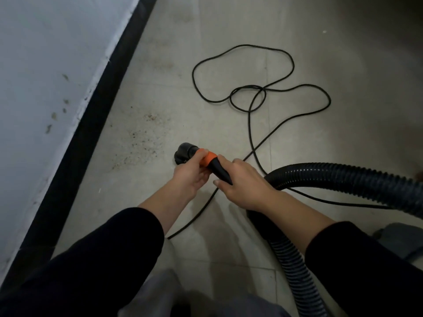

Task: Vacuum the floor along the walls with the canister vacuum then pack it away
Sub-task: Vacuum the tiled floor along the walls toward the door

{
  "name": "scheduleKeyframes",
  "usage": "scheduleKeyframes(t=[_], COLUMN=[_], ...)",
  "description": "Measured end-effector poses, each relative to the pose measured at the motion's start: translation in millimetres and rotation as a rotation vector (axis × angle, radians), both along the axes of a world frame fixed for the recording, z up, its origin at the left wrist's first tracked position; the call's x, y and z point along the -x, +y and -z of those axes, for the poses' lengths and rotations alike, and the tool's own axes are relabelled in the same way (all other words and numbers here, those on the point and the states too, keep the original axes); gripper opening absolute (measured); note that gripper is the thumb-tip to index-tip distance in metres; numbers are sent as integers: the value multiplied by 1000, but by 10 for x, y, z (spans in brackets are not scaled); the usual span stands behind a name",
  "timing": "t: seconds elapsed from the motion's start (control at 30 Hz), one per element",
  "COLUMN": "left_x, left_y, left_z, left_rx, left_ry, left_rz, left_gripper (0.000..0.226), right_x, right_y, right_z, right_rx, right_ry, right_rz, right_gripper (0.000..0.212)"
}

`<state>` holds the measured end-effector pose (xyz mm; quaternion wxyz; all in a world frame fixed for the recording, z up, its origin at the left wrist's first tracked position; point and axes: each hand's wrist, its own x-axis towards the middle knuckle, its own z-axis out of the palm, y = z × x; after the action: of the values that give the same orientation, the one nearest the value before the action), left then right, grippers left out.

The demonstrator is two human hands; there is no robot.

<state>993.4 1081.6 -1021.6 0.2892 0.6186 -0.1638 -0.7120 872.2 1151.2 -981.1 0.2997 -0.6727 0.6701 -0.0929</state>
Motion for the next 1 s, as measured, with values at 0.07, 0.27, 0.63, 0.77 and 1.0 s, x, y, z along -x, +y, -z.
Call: scheduleKeyframes(t=[0.07, 0.27, 0.63, 0.77, 1.0], left_x=[-52, -163, -444, -561, -752], left_y=[-47, -159, -246, -253, -188], left_z=[21, 103, 214, 228, 182], left_rx=[9, 20, 44, 49, 48], left_ry=[-3, 18, 42, 59, 68], left_rz=[-19, -77, -202, -225, -269], left_gripper=[50, 50, 36, 34, 32], right_x=[-55, -149, -407, -499, -640], right_y=[-54, -203, -358, -398, -433], right_z=[8, -1, 50, 59, 13], right_rx=[-17, -50, -28, -24, -40], right_ry=[-17, -76, -197, -194, -193], right_rz=[-12, -9, 101, 76, 23], right_gripper=[52, 36, 34, 30, 31])
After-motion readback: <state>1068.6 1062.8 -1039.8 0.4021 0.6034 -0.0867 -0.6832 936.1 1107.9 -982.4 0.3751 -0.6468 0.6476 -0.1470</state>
